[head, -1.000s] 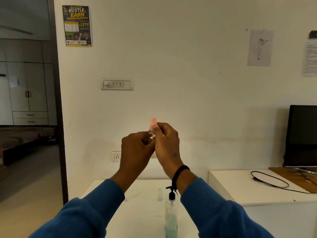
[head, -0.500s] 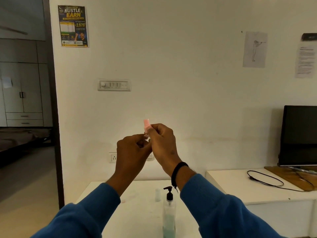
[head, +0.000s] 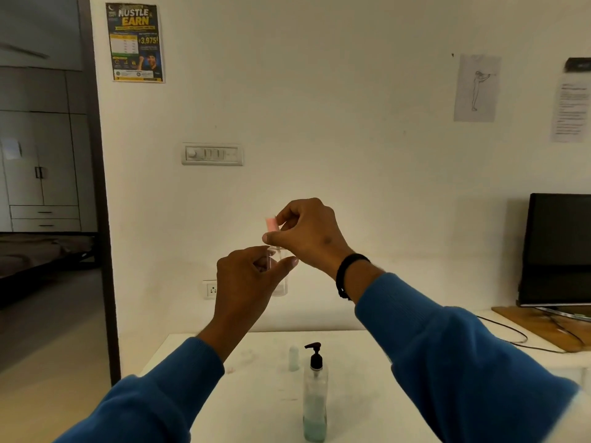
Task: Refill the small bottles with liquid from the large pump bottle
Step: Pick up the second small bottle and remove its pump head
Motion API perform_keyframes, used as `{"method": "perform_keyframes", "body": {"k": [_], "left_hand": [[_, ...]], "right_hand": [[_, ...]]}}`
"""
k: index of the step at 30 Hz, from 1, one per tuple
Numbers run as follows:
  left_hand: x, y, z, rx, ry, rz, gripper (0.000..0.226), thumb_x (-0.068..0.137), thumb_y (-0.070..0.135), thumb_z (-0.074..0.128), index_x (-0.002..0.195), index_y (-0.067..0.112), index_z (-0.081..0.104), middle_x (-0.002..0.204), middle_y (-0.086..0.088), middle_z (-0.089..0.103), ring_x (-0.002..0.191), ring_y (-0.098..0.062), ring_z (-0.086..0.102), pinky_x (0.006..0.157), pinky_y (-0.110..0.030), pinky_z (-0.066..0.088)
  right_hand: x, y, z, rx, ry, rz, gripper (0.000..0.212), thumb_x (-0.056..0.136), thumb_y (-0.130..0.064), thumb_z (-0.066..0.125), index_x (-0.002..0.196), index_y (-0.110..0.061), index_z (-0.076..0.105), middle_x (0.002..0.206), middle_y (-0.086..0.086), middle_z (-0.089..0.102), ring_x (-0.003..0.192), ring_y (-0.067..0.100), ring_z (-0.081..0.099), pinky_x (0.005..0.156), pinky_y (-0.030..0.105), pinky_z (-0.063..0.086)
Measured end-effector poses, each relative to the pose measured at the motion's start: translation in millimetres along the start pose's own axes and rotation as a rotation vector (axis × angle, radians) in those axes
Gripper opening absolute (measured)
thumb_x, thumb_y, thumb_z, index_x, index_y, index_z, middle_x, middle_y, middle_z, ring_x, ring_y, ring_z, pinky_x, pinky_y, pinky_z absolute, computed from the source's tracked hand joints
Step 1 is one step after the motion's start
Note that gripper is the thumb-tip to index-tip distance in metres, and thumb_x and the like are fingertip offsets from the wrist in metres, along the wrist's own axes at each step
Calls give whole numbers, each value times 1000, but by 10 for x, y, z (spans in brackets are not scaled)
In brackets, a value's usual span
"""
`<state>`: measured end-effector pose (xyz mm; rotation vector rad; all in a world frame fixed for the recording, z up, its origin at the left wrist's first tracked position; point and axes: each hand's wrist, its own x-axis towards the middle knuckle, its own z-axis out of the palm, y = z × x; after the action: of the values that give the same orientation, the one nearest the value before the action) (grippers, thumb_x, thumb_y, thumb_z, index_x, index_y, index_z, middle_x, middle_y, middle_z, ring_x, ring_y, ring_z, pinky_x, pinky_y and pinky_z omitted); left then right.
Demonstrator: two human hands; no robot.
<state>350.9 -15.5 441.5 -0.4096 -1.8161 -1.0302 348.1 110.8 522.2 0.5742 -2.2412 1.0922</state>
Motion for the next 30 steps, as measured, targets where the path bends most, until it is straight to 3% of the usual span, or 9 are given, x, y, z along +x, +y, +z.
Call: {"method": "perform_keyframes", "body": {"k": [3,10,18,26,30], "left_hand": [[-4,-48,4,50,-7,17,59,80,43,83,51,18,39,42,10,30,51,-12,36,54,-13,30],[-15,-45,2,28,9,10,62,78,39,86,50,25,32,40,9,34,49,-11,37,57,-7,34],[18,-49,14,7,6,21,63,78,44,85,54,8,39,47,8,30,52,-13,26,61,-6,36],[33,-25,6,-24,-4,4,59,78,44,85,56,5,46,48,8,34,52,-11,32,62,-6,36],[60,-5,0,-9,0,1,56,77,50,83,56,8,51,46,10,38,53,-9,35,61,-14,39]], "right_hand": [[32,-22,-21,-33,-30,-23,30,78,-24,88,100,-15,70,93,3,70,83,16,68,68,20,51],[163,-140,-189,-12,11,-131,35,86,-18,80,119,-17,68,74,-5,69,59,-2,64,58,4,46],[355,-410,-470,54,123,-231,34,86,-22,82,117,-17,68,81,2,74,73,13,72,72,24,60],[467,-540,-759,201,360,-279,30,84,-23,85,108,-23,67,79,1,74,75,16,74,80,39,63],[442,-494,-879,291,512,-285,31,83,-23,85,105,-26,64,77,-2,74,74,14,74,79,41,63]]}}
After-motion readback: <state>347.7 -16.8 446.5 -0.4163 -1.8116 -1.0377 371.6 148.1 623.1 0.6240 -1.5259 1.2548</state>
